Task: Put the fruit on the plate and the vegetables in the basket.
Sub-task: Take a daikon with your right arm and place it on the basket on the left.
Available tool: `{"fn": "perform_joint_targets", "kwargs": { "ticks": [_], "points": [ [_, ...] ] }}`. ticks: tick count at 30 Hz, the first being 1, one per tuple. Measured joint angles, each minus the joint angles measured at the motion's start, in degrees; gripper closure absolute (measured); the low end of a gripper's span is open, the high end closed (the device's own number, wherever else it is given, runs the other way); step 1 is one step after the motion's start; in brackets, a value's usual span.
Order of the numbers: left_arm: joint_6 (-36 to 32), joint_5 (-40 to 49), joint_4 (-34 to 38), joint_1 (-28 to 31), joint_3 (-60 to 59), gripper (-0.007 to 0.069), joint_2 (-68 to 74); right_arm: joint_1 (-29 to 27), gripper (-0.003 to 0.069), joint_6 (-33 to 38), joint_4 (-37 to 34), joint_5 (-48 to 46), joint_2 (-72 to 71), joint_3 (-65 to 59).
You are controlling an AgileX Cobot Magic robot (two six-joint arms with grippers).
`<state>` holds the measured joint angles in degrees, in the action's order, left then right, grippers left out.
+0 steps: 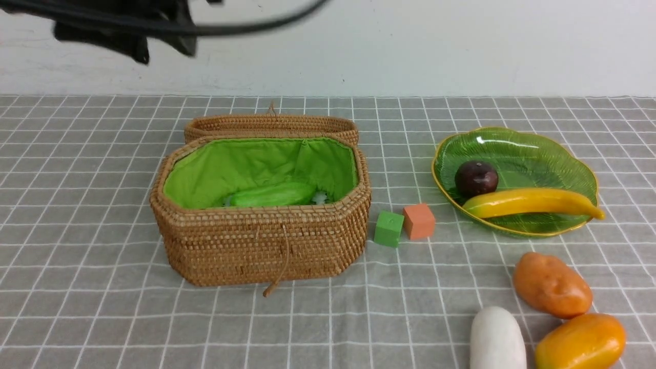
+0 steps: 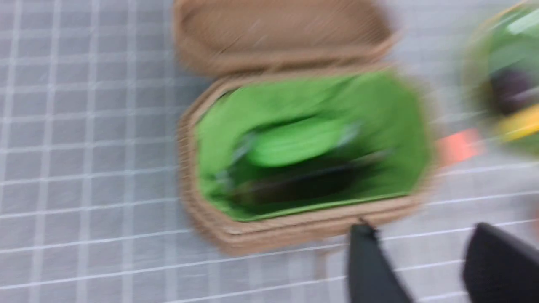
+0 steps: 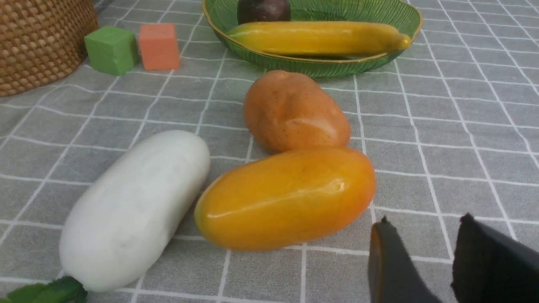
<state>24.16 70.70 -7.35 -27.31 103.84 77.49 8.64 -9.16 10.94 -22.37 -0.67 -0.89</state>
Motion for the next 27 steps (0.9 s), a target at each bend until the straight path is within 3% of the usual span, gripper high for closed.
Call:
{"fn": "perform_joint_targets", "kwargs": {
  "ticks": [1,5,6,7,11,14,15,20,27],
  "points": [
    [0.11,0.0,0.46,0.0,-0.5,0.0403,-1.36,0.0,0.0418,0.0,0.0,0.0,0.0,0.0],
    [-0.95,0.0,3.92,0.0,-10.86,0.0613,-16.98,0.0,0.0418,0.0,0.0,0.0,0.0,0.0],
    [-0.95,0.0,4.01,0.0,-10.86,0.062,-17.7,0.0,0.0418,0.0,0.0,0.0,0.0,0.0],
    [-1.76,0.0,4.27,0.0,-19.24,0.0638,-24.2,0.0,0.0418,0.0,0.0,0.0,0.0,0.0],
    [-1.87,-2.93,4.54,0.0,-34.58,0.0638,-36.04,0.0,0.0418,0.0,0.0,0.0,0.0,0.0],
    [-1.49,-11.21,4.54,0.0,-47.03,0.0638,-45.56,0.0,0.0418,0.0,0.0,0.0,0.0,0.0],
    [-1.48,-18.53,4.54,0.0,-53.09,0.0638,-51.03,0.0,0.0418,0.0,0.0,0.0,0.0,0.0],
    [-1.37,-34.77,4.68,0.0,-67.91,0.0638,-65.46,0.0,0.0418,0.0,0.0,0.0,0.0,0.0],
    [-0.39,-35.65,5.39,0.0,-78.17,0.0638,-77.28,0.0,0.0418,0.0,0.0,0.0,0.0,0.0]
  ]
}}
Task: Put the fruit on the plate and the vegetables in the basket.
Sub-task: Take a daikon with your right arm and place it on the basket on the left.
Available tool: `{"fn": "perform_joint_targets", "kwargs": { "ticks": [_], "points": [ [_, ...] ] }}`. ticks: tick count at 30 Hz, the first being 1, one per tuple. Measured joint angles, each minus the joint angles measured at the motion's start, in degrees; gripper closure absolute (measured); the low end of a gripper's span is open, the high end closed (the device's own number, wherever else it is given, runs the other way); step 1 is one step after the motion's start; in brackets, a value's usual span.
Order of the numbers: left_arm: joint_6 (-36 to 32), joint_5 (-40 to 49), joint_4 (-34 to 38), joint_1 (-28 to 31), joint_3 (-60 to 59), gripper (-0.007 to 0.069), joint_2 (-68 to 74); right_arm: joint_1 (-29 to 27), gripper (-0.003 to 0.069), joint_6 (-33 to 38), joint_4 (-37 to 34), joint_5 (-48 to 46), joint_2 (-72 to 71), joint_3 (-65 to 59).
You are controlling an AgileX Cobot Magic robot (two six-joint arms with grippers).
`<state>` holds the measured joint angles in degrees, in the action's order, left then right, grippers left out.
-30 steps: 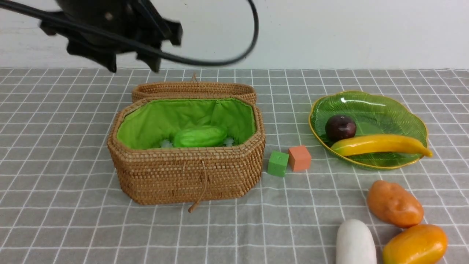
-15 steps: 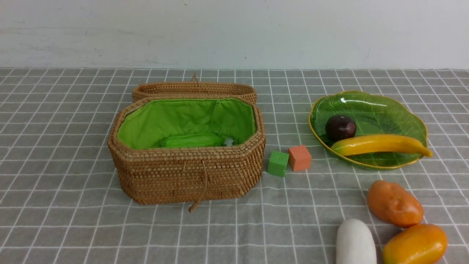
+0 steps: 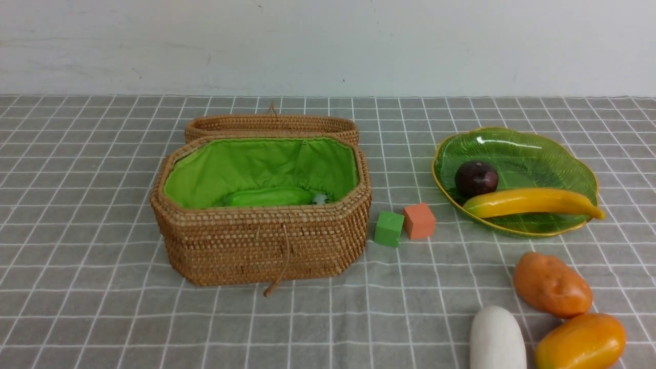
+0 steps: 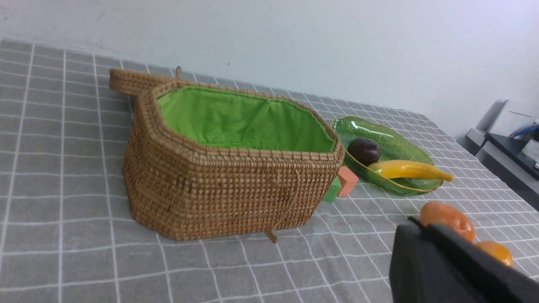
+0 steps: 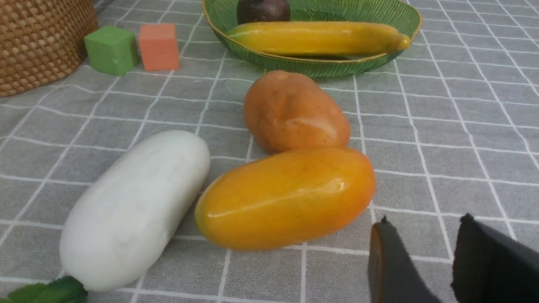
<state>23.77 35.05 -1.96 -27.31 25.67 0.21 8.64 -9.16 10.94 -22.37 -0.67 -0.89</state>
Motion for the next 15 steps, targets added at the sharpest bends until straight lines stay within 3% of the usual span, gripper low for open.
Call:
{"fn": "perform_joint_targets", "kwargs": {
  "ticks": [7,15],
  "points": [
    [0.11,0.14,-0.03,0.0,-2.36,0.0638,-1.13,0.0,0.0418,0.0,0.0,0.0,0.0,0.0],
    [1.17,-2.28,-6.14,0.0,-2.54,0.0638,-1.13,0.0,0.0418,0.0,0.0,0.0,0.0,0.0]
  ]
}}
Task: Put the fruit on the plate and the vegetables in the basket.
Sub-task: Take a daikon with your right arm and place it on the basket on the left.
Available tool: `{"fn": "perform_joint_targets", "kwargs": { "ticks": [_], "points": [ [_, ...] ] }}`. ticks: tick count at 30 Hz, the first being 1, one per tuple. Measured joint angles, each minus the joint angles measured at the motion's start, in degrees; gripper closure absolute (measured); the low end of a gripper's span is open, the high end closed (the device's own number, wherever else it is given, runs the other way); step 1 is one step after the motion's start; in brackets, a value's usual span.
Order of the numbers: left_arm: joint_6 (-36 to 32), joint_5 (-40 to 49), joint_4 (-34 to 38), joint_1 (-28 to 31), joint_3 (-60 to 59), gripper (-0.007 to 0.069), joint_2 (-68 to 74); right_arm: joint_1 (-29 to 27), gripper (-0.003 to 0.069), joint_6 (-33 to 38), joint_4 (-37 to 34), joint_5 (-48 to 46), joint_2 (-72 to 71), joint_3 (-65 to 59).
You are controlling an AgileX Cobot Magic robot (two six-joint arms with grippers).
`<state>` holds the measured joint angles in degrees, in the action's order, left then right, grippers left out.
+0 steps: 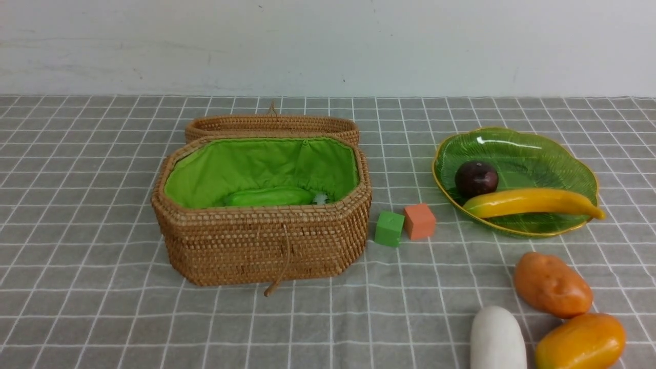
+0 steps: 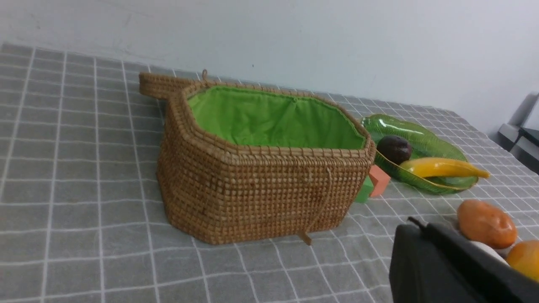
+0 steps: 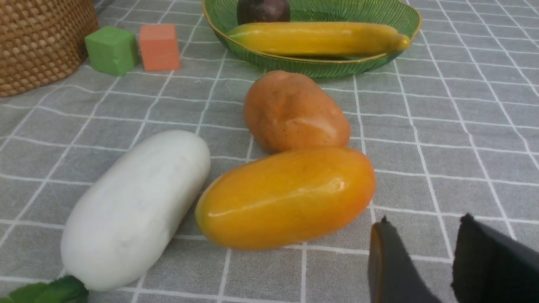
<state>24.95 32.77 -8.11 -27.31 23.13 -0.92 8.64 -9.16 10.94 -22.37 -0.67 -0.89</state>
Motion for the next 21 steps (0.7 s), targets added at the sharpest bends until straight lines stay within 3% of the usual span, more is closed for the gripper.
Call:
{"fn": "perform_joint_targets", "kwargs": {
  "ticks": [8,16,21],
  "points": [
    [2.35,-6.3,-4.11,4.01,-1.16,0.0638,0.0,0.0,0.0418,0.0,0.0,0.0,0.0,0.0],
    [-2.27,-22.84,2.97,20.37,-16.2,0.0635,0.0,0.0,0.0418,0.0,0.0,0.0,0.0,0.0],
    [-2.27,-22.26,7.33,22.08,-24.19,0.0634,0.0,0.0,0.0418,0.0,0.0,0.0,0.0,0.0]
  ]
}}
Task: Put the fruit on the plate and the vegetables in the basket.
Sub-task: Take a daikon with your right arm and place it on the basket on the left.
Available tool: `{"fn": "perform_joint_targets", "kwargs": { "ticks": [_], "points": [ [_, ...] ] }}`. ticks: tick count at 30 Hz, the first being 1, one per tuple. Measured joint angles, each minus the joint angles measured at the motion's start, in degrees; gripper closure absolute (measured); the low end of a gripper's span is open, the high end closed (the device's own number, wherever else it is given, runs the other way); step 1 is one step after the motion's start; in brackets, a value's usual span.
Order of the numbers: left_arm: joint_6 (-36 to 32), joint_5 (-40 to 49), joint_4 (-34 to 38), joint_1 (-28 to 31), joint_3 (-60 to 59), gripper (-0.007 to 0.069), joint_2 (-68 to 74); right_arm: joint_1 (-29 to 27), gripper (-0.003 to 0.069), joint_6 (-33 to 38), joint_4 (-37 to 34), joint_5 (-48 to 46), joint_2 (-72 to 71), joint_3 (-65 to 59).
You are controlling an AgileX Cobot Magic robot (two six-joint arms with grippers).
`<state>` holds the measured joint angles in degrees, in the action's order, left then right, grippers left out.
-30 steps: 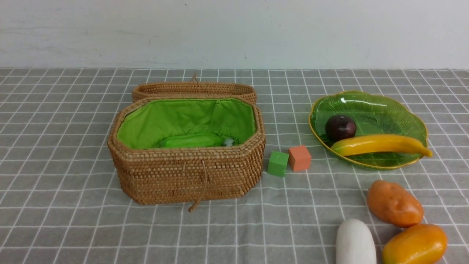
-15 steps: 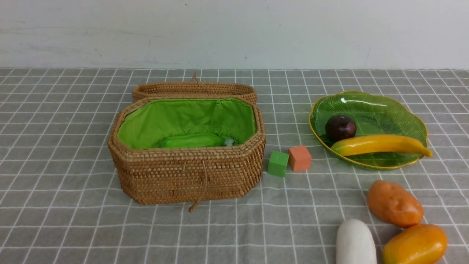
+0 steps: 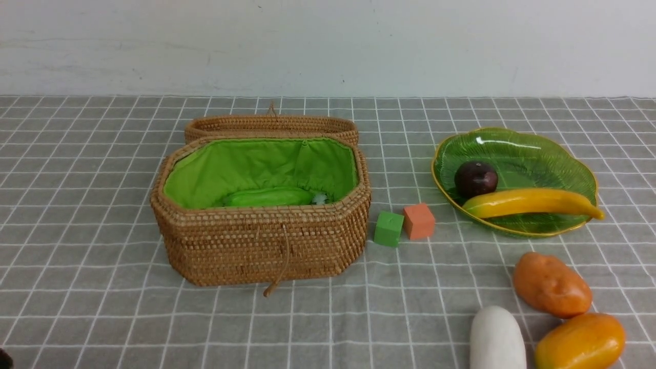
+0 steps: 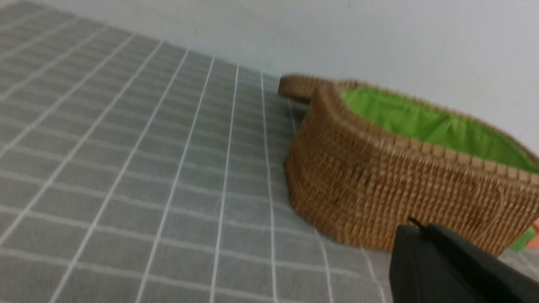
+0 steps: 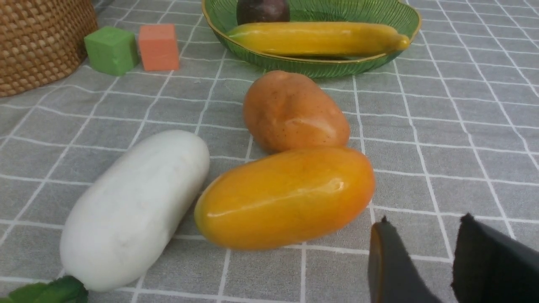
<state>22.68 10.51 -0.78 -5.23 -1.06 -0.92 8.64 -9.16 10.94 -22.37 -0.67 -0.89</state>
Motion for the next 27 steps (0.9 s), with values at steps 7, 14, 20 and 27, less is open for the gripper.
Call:
{"fn": "perform_joint_targets", "kwargs": {
  "ticks": [7,14,20,27],
  "points": [
    [-0.02,11.44,0.78,0.0,-0.69,0.0631,0.0,0.0,0.0418,0.0,0.0,0.0,0.0,0.0],
    [-0.02,11.83,0.78,0.0,-0.69,0.0627,0.0,0.0,0.0418,0.0,0.0,0.0,0.0,0.0],
    [-0.07,11.83,0.78,0.0,-0.69,0.0622,0.0,0.0,0.0418,0.0,0.0,0.0,0.0,0.0],
    [-0.12,11.83,0.78,0.0,-0.69,0.0614,0.0,0.0,0.0418,0.0,1.5,0.94,0.0,-0.12]
  ]
}}
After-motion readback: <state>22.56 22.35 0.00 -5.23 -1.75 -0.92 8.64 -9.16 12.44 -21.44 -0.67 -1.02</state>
